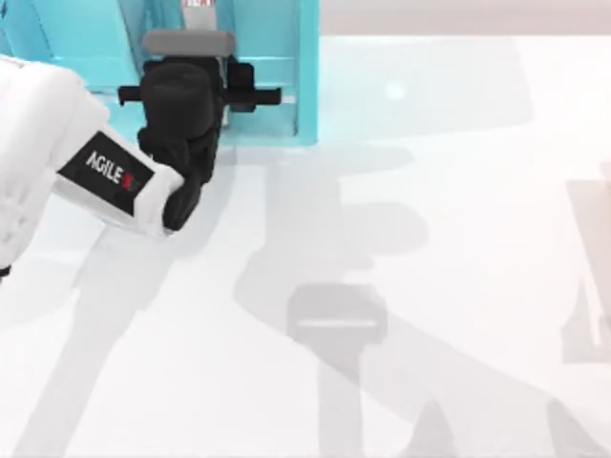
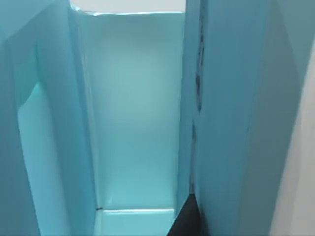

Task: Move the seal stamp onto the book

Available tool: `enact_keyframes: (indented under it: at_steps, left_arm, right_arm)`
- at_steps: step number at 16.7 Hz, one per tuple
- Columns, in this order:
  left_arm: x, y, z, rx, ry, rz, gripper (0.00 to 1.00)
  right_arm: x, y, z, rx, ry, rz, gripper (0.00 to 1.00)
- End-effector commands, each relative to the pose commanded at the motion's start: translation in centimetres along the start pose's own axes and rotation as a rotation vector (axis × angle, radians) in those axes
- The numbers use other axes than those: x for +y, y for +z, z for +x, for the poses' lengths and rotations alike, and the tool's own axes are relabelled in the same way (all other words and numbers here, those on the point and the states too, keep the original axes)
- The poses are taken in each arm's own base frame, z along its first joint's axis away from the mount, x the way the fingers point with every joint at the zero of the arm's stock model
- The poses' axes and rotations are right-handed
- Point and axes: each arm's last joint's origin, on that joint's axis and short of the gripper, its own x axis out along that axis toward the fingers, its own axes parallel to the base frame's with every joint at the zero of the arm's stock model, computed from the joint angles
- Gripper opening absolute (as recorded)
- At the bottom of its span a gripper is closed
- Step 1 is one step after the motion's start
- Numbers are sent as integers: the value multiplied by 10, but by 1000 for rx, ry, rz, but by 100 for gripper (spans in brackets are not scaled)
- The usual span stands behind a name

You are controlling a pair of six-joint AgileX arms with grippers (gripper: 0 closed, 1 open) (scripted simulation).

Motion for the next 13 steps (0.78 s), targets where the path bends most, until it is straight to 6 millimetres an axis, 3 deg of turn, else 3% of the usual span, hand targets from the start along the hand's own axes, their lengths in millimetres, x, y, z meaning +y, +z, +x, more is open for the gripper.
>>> enact_keyframes:
  at_steps: [9, 13]
  left_arm:
    - [-2, 1, -1, -1, -5, 1, 0]
    - [-9, 28, -18, 13, 2, 12, 0]
  right_arm:
    - [0, 0, 0, 0, 0, 0, 100]
    - [0, 0, 0, 0, 0, 0, 100]
